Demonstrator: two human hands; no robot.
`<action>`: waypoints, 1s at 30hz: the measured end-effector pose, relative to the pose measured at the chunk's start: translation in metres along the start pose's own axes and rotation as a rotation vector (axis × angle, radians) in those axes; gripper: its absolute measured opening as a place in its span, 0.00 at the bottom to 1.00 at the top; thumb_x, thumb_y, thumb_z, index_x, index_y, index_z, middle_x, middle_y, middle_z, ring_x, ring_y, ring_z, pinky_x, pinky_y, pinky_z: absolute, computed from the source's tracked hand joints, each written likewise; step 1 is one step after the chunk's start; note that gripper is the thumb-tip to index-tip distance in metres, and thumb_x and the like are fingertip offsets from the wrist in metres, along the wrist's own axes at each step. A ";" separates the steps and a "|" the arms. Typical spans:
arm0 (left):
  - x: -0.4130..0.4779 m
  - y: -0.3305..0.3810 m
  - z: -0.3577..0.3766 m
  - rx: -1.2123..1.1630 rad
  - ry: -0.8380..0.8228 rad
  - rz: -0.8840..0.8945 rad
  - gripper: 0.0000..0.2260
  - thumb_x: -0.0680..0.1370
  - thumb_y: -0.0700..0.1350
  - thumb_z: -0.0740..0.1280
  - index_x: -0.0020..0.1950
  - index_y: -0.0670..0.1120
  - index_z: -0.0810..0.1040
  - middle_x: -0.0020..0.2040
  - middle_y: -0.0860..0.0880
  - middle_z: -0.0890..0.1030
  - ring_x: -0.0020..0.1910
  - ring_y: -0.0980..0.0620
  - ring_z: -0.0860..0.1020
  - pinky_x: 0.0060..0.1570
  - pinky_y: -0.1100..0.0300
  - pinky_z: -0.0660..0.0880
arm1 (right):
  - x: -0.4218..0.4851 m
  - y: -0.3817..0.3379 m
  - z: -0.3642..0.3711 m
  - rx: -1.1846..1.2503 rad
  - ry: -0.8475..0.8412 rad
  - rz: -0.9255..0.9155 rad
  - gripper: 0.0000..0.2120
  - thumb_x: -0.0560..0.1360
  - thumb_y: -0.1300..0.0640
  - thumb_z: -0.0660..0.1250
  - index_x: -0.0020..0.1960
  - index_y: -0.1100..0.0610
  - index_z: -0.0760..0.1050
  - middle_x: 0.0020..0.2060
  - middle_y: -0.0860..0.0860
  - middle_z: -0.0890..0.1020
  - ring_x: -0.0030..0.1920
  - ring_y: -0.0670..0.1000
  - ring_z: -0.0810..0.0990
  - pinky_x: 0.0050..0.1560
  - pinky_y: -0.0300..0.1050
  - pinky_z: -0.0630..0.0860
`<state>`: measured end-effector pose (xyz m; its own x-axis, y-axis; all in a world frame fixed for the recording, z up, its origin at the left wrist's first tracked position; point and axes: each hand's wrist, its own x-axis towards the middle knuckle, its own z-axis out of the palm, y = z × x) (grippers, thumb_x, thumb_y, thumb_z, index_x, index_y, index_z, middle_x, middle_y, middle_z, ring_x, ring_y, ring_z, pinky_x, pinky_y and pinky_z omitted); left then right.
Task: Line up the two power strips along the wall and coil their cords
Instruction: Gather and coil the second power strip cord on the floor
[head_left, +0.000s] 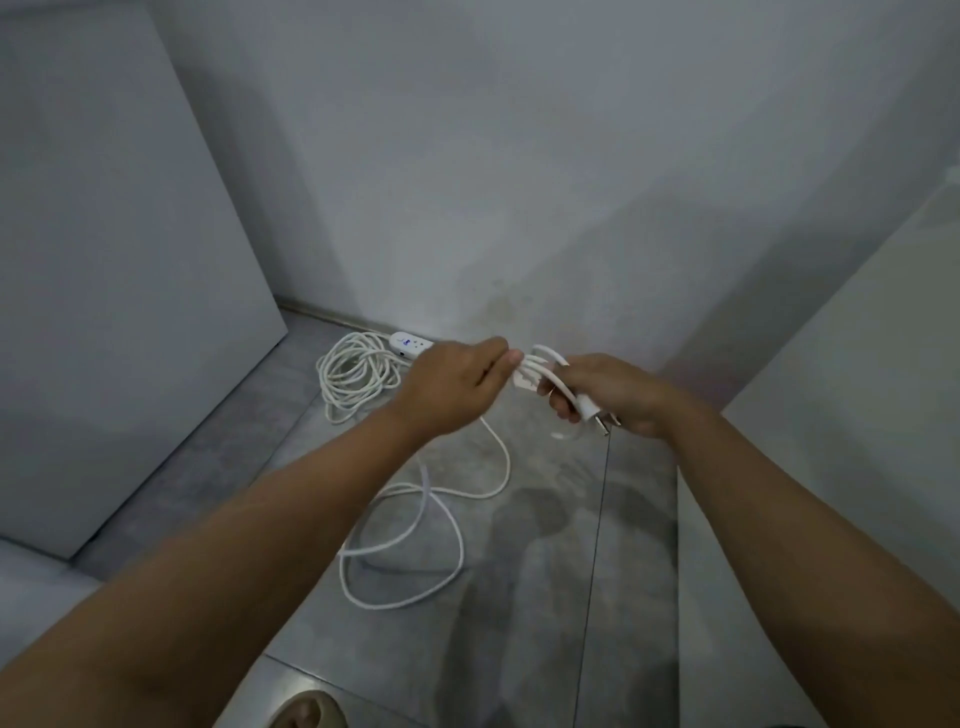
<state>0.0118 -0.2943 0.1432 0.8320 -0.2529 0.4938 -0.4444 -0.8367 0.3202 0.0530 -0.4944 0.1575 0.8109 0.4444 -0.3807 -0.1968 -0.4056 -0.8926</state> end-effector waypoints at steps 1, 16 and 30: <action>0.003 -0.005 -0.001 -0.007 0.022 -0.035 0.22 0.79 0.59 0.50 0.40 0.45 0.73 0.30 0.42 0.79 0.33 0.38 0.79 0.29 0.54 0.68 | 0.001 0.000 0.003 0.121 -0.044 0.028 0.16 0.81 0.51 0.59 0.42 0.62 0.76 0.25 0.52 0.74 0.29 0.50 0.72 0.37 0.43 0.70; -0.036 -0.047 0.029 -0.314 -0.421 -0.710 0.30 0.80 0.64 0.47 0.32 0.43 0.72 0.37 0.37 0.78 0.42 0.42 0.80 0.51 0.52 0.73 | -0.002 -0.046 -0.005 0.982 -0.238 -0.139 0.11 0.75 0.52 0.60 0.37 0.56 0.71 0.23 0.46 0.67 0.23 0.44 0.68 0.25 0.37 0.70; -0.100 -0.001 0.079 0.129 -1.275 -0.344 0.32 0.81 0.47 0.57 0.78 0.50 0.40 0.69 0.37 0.71 0.65 0.39 0.74 0.65 0.48 0.68 | 0.001 -0.027 -0.067 0.984 0.598 -0.309 0.14 0.81 0.54 0.59 0.38 0.55 0.69 0.19 0.46 0.69 0.19 0.43 0.67 0.23 0.34 0.67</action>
<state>-0.0449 -0.3061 0.0298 0.6535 -0.2369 -0.7189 -0.1746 -0.9713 0.1613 0.0966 -0.5366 0.1977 0.9752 -0.1329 -0.1769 -0.0745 0.5559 -0.8279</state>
